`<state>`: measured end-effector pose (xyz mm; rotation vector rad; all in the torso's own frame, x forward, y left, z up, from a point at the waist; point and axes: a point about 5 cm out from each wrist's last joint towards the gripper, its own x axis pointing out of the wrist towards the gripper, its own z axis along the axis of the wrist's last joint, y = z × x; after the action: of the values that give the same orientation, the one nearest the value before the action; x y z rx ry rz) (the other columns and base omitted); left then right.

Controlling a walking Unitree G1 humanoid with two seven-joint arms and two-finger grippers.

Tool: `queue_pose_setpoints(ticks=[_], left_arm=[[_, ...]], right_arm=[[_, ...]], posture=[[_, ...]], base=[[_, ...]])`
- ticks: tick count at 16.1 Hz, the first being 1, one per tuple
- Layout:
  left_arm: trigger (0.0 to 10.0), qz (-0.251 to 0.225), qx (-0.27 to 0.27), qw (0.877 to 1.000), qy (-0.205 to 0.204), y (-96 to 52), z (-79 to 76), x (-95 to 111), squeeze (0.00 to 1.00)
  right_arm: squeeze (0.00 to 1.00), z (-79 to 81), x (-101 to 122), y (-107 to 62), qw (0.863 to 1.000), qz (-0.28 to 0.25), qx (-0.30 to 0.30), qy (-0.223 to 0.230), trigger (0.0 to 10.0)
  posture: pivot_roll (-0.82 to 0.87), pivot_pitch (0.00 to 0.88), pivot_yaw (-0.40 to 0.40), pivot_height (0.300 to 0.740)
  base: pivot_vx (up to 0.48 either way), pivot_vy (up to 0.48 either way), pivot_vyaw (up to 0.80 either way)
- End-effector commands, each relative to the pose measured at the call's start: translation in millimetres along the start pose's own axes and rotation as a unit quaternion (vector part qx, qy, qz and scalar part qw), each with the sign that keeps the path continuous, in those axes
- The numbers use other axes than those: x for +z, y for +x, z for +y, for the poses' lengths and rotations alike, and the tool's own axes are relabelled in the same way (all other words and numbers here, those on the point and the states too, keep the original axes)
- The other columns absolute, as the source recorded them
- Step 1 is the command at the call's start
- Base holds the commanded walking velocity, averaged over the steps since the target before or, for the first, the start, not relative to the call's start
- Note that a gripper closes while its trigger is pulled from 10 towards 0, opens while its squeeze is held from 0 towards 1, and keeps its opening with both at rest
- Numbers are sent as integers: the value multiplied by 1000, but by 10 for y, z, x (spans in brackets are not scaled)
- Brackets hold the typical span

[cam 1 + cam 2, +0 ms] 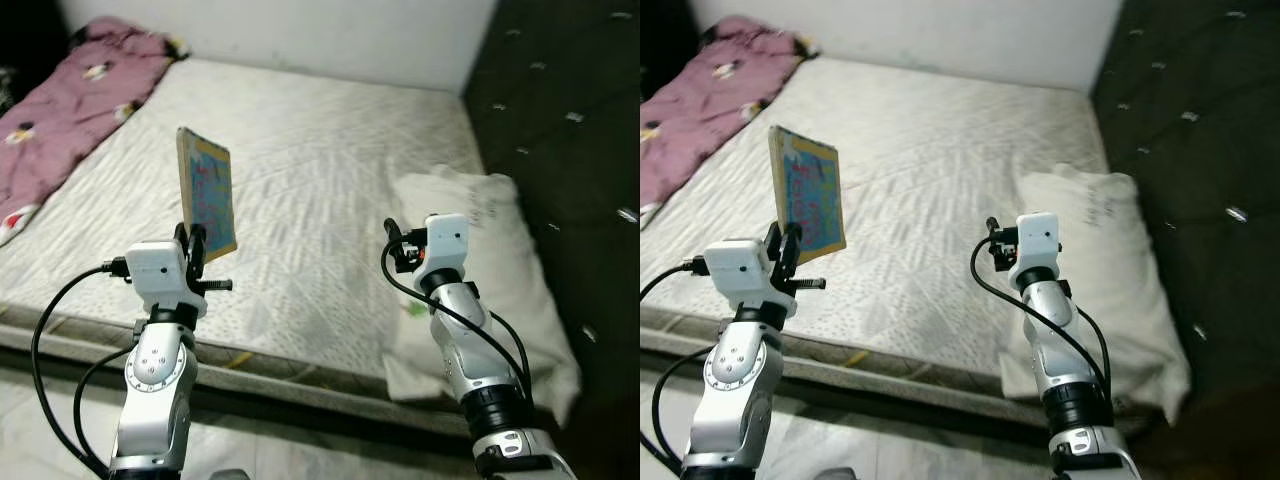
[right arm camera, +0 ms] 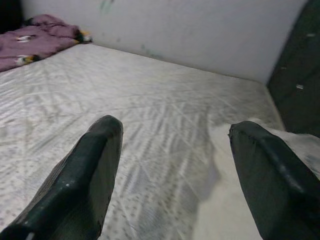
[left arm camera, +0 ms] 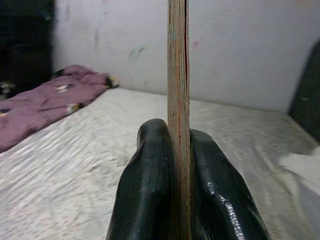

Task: Clean up the room

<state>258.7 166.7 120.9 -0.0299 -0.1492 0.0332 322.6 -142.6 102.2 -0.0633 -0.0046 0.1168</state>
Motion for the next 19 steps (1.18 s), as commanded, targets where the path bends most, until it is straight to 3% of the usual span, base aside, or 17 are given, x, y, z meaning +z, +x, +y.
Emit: queue_pose_setpoints(ticks=[1, 8, 9, 12, 14, 16, 19], left_arm=[[10000, -26, -2, 1000, -2, 16, -13, 111, 0], [10000, 2, 36, 999, -3, 16, 43, 50, 0], [10000, 28, 41, 998, -29, -6, 68, -3, 0], [10000, 14, 34, 999, 8, 22, 140, 16, 0], [10000, 10, 40, 999, 4, 43, 165, 38, 0], [10000, 16, 45, 998, -33, 44, 160, 31, 0], [10000, 20, 41, 998, -30, 34, 147, 11, 0]], right_arm=[[0, -32, 39, 1, 1000, -4, -5, 0, 10000], [0, -32, -5, -35, 1000, 5, -10, 3, 10000], [0, -41, -52, -55, 1000, 16, -13, 4, 10000], [0, -37, -38, -56, 1000, 13, -18, 8, 10000], [0, -45, -38, -55, 1000, 13, -18, 8, 10000], [0, -33, -52, -46, 1000, 21, -15, 11, 10000], [0, -37, -54, -32, 1000, 22, -16, 10, 10000]], posture=[[62, 5, -29, 740], [65, 15, -21, 740], [65, 13, -18, 740], [62, 19, -10, 740], [60, 26, -11, 740], [61, 28, -13, 740], [60, 29, -13, 740]], base=[[461, 0, 0], [44, 0, 0], [0, 0, -681], [0, 0, -800], [0, 0, -213], [0, 0, -400], [0, 0, -800]])
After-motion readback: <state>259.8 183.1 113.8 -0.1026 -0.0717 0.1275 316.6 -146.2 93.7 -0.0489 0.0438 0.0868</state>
